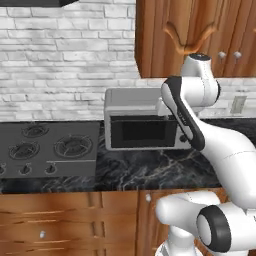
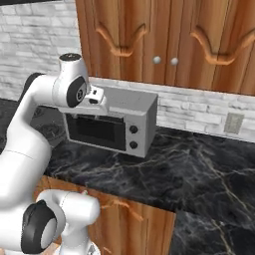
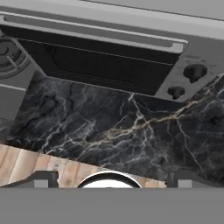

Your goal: Navigate to the sink.

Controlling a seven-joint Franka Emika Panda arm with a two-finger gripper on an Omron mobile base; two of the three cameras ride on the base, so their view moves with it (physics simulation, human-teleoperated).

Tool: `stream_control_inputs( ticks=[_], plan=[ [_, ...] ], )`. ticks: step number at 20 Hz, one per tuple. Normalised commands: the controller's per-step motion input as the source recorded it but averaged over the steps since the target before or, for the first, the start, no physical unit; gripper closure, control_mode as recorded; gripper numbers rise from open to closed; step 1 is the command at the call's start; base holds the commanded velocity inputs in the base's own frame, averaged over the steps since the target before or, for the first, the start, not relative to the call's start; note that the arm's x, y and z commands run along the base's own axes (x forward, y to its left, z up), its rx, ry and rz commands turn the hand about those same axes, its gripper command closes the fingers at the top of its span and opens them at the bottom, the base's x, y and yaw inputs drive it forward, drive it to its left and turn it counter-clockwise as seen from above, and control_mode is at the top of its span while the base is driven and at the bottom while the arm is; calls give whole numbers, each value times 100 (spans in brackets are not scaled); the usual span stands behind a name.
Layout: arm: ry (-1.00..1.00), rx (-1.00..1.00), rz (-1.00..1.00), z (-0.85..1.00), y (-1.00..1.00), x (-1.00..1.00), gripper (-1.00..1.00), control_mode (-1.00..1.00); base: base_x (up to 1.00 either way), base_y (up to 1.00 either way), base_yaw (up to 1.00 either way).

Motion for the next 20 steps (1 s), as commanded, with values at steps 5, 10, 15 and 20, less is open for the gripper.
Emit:
stream_control_inputs(
  ticks=[5,10,15,20],
  plan=[
    [0,0,0,0,0,0,-100,100,-13,74,74],
    [0,0,0,0,0,0,-100,100,0,53,82],
    [0,0,0,0,0,0,-100,100,0,29,94],
    [0,0,0,0,0,0,-100,100,0,12,99]
  ],
)
